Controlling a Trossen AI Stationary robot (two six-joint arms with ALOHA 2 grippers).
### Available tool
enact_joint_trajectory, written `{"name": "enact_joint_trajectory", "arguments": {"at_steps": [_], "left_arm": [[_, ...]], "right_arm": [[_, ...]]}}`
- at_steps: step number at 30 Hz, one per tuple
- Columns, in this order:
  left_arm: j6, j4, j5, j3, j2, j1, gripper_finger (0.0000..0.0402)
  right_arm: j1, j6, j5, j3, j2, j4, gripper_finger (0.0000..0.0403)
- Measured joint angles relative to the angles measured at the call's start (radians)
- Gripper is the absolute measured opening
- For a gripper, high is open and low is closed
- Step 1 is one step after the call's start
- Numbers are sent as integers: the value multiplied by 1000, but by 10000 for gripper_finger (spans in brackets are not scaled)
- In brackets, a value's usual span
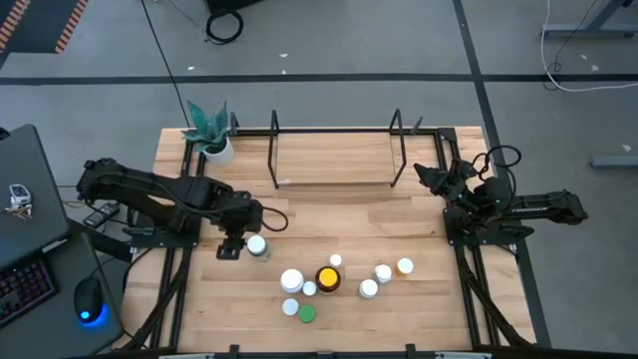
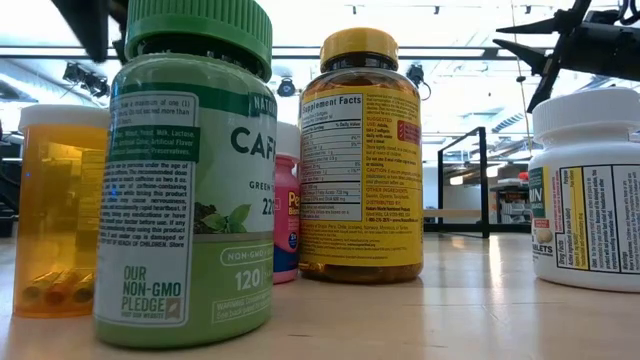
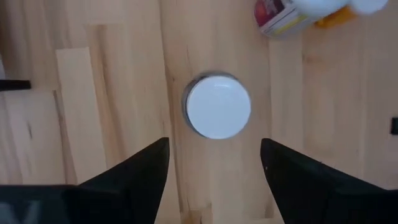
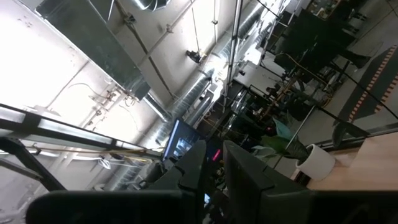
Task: Pick and place medicine bottles onto shelf by color
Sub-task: Put the large green pill bottle on the shelf
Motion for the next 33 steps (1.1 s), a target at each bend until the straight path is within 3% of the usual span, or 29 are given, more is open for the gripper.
{"name": "enact_joint_trajectory", "arguments": {"at_steps": [11,21,33], "left_arm": [[-9,43,-8,-123,1,-13,283],[-15,162,-53,-127,19,-53,337],[25,217,-87,-127,107,-62,341]], "right_arm": [[0,0,0,0,0,0,61],[0,-4,0,0,0,0,61],[0,-4,0,0,0,-6,61]]}}
